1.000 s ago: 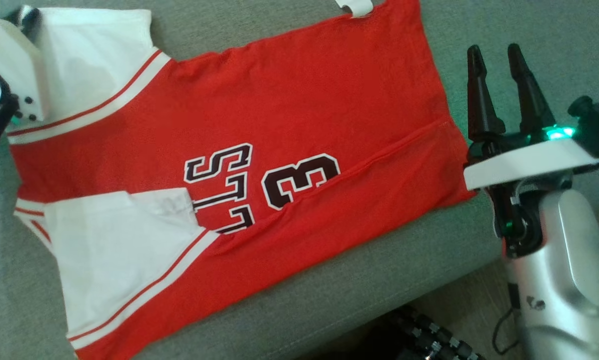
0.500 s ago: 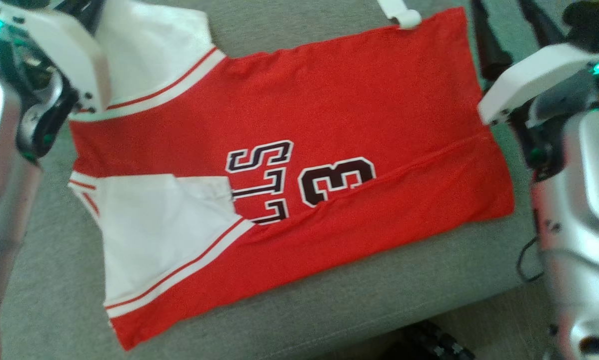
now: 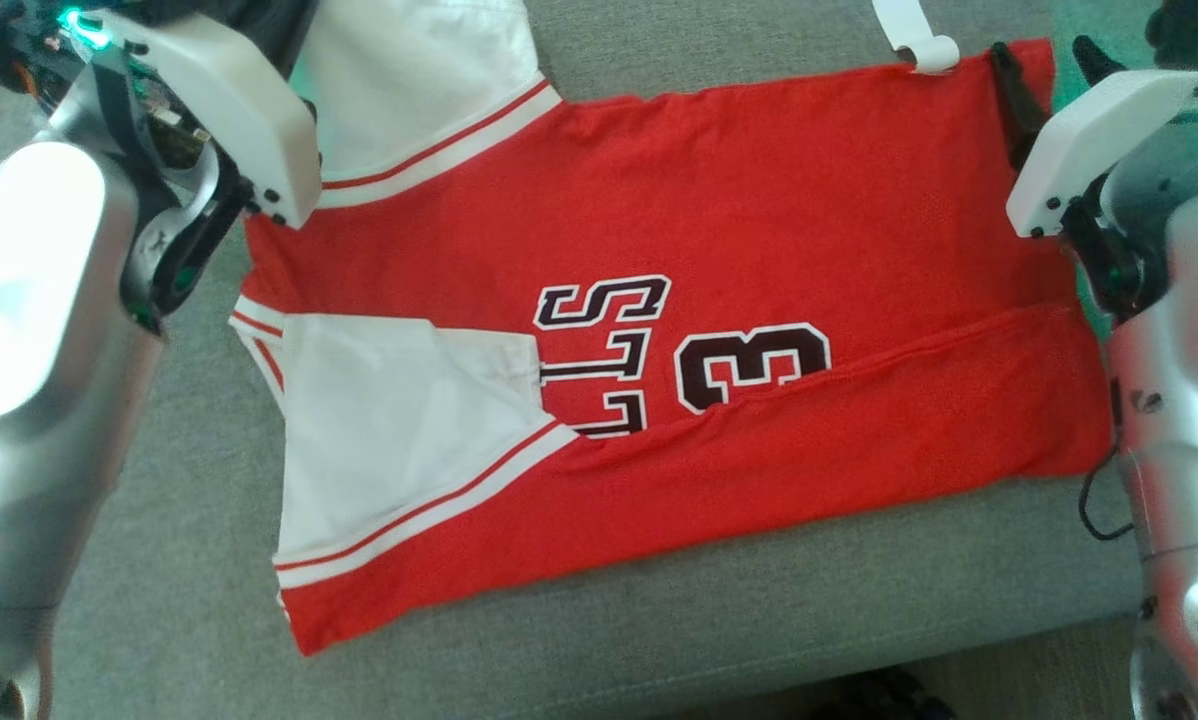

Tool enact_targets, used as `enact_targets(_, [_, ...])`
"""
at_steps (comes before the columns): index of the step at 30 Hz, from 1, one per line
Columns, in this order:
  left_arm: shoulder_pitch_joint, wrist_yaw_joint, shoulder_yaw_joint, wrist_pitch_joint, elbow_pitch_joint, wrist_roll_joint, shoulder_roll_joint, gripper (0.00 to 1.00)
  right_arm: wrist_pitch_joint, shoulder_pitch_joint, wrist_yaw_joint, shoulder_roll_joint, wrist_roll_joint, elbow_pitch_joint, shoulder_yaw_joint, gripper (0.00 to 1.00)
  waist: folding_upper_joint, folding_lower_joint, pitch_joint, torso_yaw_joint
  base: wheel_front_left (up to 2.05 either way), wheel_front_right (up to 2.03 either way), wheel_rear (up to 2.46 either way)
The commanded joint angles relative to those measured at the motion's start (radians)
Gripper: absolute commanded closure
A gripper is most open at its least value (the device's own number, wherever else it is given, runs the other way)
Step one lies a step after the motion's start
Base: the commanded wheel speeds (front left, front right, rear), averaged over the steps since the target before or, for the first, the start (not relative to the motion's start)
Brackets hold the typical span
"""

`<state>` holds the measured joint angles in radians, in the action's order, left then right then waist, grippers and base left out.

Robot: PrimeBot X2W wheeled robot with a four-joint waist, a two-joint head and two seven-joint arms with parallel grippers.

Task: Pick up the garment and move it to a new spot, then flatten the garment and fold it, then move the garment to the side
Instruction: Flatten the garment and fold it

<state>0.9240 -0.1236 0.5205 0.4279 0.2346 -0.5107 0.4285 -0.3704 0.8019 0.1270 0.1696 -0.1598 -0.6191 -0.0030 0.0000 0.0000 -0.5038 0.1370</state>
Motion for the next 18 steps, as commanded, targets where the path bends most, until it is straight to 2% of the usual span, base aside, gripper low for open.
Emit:
enact_targets(1, [0.037, -0.002, -0.029, -0.008, -0.038, -0.004, 0.028, 1.00, -0.011, 0.029, 0.004, 0.012, -0.011, 0.015, 0.021, 0.00, 0.0000, 0.0000, 0.002, -0.003, 0.00, 0.00, 0.00])
enact_targets(3, [0.036, -0.002, -0.024, -0.009, -0.036, -0.008, 0.027, 1.00, -0.015, 0.036, 0.004, 0.017, -0.023, -0.010, 0.031, 0.00, 0.0000, 0.0000, 0.004, -0.008, 0.00, 0.00, 0.00])
enact_targets(4, [0.036, -0.003, -0.022, -0.010, -0.035, -0.010, 0.026, 1.00, -0.016, 0.040, 0.004, 0.019, -0.030, -0.022, 0.034, 0.15, 0.0000, 0.0000, 0.005, -0.010, 0.00, 0.00, 0.00])
enact_targets(5, [0.036, -0.003, -0.022, -0.010, -0.035, -0.010, 0.026, 1.00, -0.016, 0.040, 0.004, 0.019, -0.030, -0.022, 0.034, 0.15, 0.0000, 0.0000, 0.005, -0.010, 0.00, 0.00, 0.00])
enact_targets(6, [0.037, -0.003, -0.018, -0.010, -0.032, -0.014, 0.026, 1.00, -0.011, 0.045, 0.004, 0.025, -0.039, -0.043, 0.041, 0.40, 0.0000, 0.0000, 0.009, -0.014, 0.00, 0.00, 0.00])
enact_targets(7, [0.037, -0.003, -0.016, -0.010, -0.030, -0.017, 0.027, 1.00, -0.007, 0.048, 0.004, 0.027, -0.044, -0.052, 0.048, 0.48, 0.0000, 0.0000, 0.010, -0.017, 0.00, 0.00, 0.00])
enact_targets(12, [0.042, -0.004, -0.012, -0.011, -0.021, -0.032, 0.030, 1.00, 0.011, 0.062, 0.004, 0.034, -0.079, -0.100, 0.080, 0.65, 0.0000, 0.0000, 0.019, -0.028, 0.00, 0.00, 0.00])
enact_targets(14, [0.041, -0.004, -0.012, -0.011, -0.019, -0.036, 0.032, 1.00, 0.027, 0.072, 0.004, 0.040, -0.086, -0.116, 0.088, 0.98, 0.0000, 0.0000, 0.021, -0.031, 0.00, 0.00, 0.00])
enact_targets(18, [0.036, -0.004, -0.017, -0.023, -0.014, -0.045, 0.036, 1.00, 0.092, 0.091, 0.004, 0.045, -0.100, -0.137, 0.092, 1.00, 0.0000, 0.0000, 0.029, -0.035, 0.00, 0.00, 0.00])
